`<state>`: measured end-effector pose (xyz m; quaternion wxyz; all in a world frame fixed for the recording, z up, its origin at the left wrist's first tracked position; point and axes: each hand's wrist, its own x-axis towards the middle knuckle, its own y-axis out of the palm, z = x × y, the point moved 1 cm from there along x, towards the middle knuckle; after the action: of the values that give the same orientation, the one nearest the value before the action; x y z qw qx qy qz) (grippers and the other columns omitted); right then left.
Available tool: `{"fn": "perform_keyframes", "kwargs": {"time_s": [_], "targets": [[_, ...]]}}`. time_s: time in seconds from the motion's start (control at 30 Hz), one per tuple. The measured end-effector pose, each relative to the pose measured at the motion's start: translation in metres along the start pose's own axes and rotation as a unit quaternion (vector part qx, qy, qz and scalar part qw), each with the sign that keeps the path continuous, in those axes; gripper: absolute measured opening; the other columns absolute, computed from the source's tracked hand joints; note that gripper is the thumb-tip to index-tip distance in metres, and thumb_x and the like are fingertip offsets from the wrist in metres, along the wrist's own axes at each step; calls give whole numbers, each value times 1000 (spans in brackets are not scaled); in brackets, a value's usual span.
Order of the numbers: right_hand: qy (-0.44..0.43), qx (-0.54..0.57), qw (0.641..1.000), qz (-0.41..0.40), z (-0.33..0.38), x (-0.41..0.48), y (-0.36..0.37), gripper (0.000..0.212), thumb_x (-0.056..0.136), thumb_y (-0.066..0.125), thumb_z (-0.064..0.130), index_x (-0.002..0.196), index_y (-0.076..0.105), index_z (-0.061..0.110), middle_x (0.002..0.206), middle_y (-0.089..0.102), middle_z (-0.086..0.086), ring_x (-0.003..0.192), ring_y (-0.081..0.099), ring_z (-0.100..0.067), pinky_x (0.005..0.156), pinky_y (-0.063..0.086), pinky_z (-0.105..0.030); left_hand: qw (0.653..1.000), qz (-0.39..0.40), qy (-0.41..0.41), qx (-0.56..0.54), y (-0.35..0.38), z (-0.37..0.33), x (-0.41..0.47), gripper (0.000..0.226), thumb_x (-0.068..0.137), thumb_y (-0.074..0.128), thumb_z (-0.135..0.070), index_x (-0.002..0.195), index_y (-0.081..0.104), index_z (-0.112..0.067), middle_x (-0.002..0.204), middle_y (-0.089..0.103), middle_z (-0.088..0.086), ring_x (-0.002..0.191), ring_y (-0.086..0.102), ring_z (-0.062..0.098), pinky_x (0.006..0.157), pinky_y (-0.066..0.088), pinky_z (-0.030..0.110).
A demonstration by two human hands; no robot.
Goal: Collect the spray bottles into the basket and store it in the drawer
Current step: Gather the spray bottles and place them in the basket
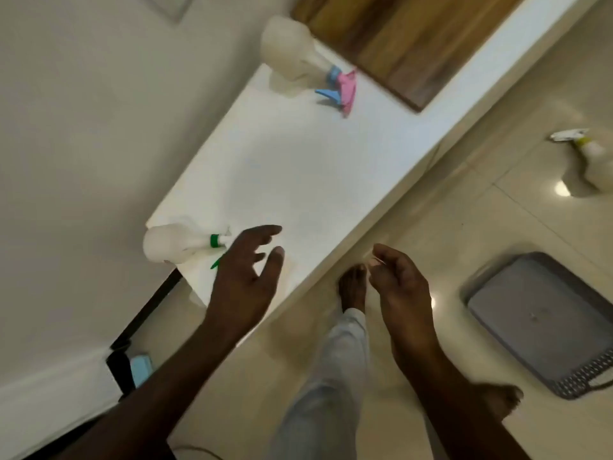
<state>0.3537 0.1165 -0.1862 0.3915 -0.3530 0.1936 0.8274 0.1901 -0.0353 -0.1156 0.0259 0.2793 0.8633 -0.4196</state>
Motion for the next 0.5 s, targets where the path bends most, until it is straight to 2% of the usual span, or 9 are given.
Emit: {"fn": "perform_keyframes", "kwargs": {"time_s": [0.03, 0.07, 0.13, 0.17, 0.2, 0.27, 0.3, 0.4, 0.5], "targets": [[3, -11, 1000, 17, 4, 0, 19, 27, 103, 64, 20, 128, 70, 27, 104, 76, 27, 98, 70, 11, 82, 58, -11, 1000, -23, -12, 4, -21, 15, 3, 29, 101, 63, -23, 127, 65, -34, 127, 66, -19, 121, 64, 9, 95, 53, 20], [11, -20, 999, 31, 7, 0, 38, 27, 102, 64, 21, 128, 70, 27, 111, 76, 21, 103, 70, 6, 93, 60, -21, 998, -47, -28, 10, -40, 31, 7, 29, 101, 64, -23, 127, 65, -35, 126, 66, -19, 119, 66, 10, 97, 54, 25], [37, -33, 997, 52, 10, -2, 70, 26, 101, 67, 26, 127, 70, 31, 124, 72, 11, 118, 68, -7, 110, 55, -40, 994, -90, -46, 45, -72, 59, 15, 32, 100, 65, -22, 130, 64, -31, 130, 65, -14, 122, 64, 10, 104, 53, 33], [46, -41, 996, 62, 10, -1, 86, 25, 101, 68, 28, 125, 71, 33, 125, 71, 10, 122, 66, -10, 115, 51, -44, 990, -105, -45, 77, -87, 73, 20, 34, 99, 65, -20, 132, 63, -28, 135, 63, -10, 126, 60, 12, 107, 51, 31], [57, -47, 995, 72, 8, -1, 102, 22, 100, 70, 30, 122, 72, 34, 123, 73, 11, 124, 66, -11, 118, 47, -45, 986, -116, -45, 110, -102, 87, 25, 36, 99, 65, -18, 135, 62, -25, 140, 60, -5, 131, 56, 13, 107, 48, 23], [95, -42, 990, 98, 5, 0, 134, 17, 100, 71, 26, 115, 73, 32, 118, 76, 9, 120, 69, -14, 117, 49, -46, 978, -134, -60, 150, -128, 114, 35, 41, 99, 65, -17, 138, 59, -25, 149, 51, 1, 136, 50, 16, 97, 43, 5], [116, -31, 986, 114, 3, 0, 148, 16, 100, 70, 22, 113, 73, 30, 115, 77, 5, 117, 71, -19, 113, 53, -46, 975, -140, -77, 152, -138, 125, 41, 43, 99, 65, -18, 140, 59, -26, 152, 47, 2, 138, 47, 17, 99, 40, 4], [186, 0, 969, 162, -9, -2, 199, 14, 100, 68, 18, 112, 74, 22, 113, 78, -9, 113, 73, -28, 105, 59, -45, 969, -132, -173, 118, -160, 160, 66, 44, 101, 63, -28, 143, 57, -36, 158, 42, -1, 144, 43, 16, 116, 36, 27], [264, 57, 939, 213, -21, -7, 251, 12, 102, 65, 19, 109, 74, 16, 115, 75, -17, 104, 72, -26, 97, 58, -40, 962, -73, -242, 98, -166, 187, 90, 39, 102, 59, -41, 141, 60, -42, 157, 45, -4, 142, 46, 18, 117, 38, 35]]}}
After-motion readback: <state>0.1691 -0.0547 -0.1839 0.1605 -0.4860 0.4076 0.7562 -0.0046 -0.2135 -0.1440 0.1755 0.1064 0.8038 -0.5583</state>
